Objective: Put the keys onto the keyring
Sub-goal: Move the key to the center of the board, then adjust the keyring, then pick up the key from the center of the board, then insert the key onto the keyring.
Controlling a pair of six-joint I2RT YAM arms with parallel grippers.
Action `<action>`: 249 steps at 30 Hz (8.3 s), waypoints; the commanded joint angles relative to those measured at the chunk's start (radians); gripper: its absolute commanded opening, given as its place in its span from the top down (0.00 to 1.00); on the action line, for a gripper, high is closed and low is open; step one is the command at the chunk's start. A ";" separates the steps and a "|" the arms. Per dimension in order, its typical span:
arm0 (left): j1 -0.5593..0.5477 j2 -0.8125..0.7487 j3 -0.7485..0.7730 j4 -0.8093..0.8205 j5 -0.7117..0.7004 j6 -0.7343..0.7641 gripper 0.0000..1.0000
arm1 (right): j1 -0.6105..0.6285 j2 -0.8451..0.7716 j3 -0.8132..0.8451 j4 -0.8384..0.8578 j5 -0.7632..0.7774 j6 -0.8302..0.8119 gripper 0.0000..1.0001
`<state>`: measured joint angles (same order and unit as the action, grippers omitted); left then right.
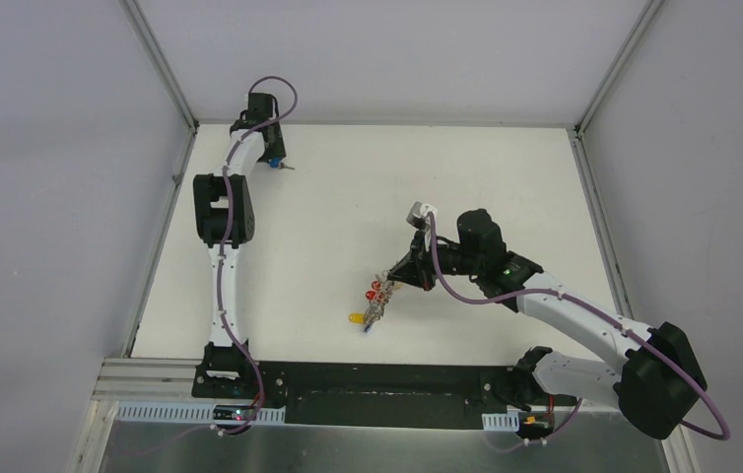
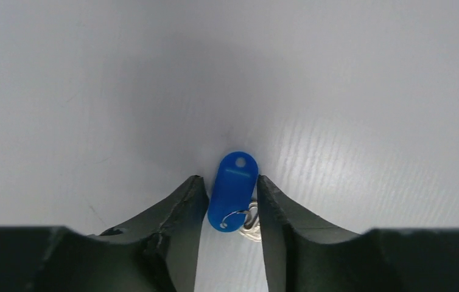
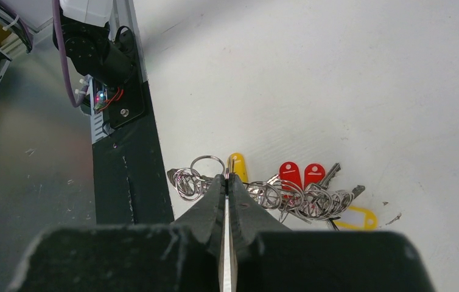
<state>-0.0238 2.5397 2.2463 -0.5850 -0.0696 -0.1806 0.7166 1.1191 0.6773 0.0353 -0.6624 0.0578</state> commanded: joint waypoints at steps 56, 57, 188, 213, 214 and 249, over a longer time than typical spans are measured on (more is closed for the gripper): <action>-0.593 -1.798 -1.651 0.954 0.894 0.094 0.56 | 0.002 -0.222 0.077 0.085 -0.217 0.075 1.00; -0.594 -1.795 -1.651 0.971 0.910 0.086 0.57 | 0.004 -0.222 0.075 0.097 -0.226 0.079 1.00; -0.722 -2.219 -1.162 -0.331 -0.032 0.201 1.00 | 0.195 0.930 0.576 -0.163 0.306 0.814 1.00; -0.722 -1.849 -1.344 0.068 0.389 0.232 1.00 | 0.098 0.171 0.455 -0.563 0.618 -0.170 1.00; -0.722 -1.838 -1.362 0.117 0.425 0.233 1.00 | 0.090 0.143 0.451 -0.578 0.598 -0.170 1.00; -0.774 -1.740 -1.524 0.497 0.730 0.302 1.00 | 0.198 0.119 0.520 -0.574 0.014 -0.098 1.00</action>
<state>-0.7818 0.8150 0.7204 -0.1902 0.6312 0.1318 0.9081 1.2430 1.1446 -0.6250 -0.6189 -0.0700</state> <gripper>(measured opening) 0.008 0.006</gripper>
